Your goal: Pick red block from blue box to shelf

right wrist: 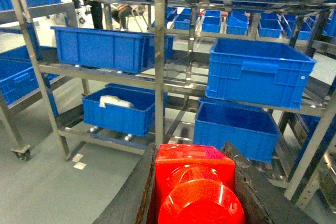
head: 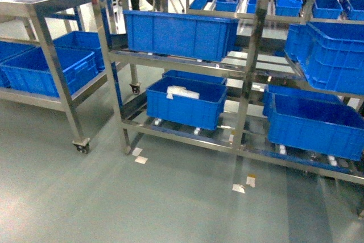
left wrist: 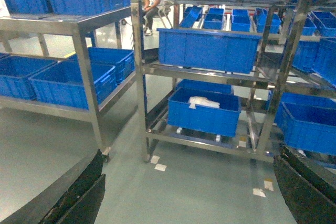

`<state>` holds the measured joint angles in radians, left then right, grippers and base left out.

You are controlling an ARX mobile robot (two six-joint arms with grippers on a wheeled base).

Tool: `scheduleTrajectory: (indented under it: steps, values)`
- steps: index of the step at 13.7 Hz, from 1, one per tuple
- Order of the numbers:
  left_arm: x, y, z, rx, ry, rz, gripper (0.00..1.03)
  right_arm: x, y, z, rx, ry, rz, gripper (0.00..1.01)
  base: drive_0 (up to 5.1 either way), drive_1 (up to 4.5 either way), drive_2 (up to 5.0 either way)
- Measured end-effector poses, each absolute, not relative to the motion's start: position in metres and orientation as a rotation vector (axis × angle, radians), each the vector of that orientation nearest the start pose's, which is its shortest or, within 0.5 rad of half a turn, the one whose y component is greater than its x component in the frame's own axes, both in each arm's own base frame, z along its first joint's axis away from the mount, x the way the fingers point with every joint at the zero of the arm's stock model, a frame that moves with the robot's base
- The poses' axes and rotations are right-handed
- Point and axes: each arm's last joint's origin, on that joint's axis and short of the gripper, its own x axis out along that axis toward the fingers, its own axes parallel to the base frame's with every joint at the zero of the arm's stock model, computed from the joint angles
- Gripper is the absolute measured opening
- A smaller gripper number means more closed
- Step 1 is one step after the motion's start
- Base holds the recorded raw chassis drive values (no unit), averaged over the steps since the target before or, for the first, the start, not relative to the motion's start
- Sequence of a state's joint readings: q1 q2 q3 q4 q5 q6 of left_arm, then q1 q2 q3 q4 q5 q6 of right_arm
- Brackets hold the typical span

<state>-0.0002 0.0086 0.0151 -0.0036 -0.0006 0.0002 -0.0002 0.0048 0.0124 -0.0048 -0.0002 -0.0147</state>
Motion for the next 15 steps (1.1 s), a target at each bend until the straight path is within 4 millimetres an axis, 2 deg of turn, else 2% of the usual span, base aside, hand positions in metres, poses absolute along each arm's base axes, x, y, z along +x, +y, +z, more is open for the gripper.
scheduleTrajectory:
  steps: [15]
  values:
    - [0.0973, 0.0, 0.1676, 0.0, -0.003, 0.0, 0.98, 0.0972, 0.0, 0.1669, -0.015, -0.003, 0.0, 0.28, -1.6, -1.56, -1.6]
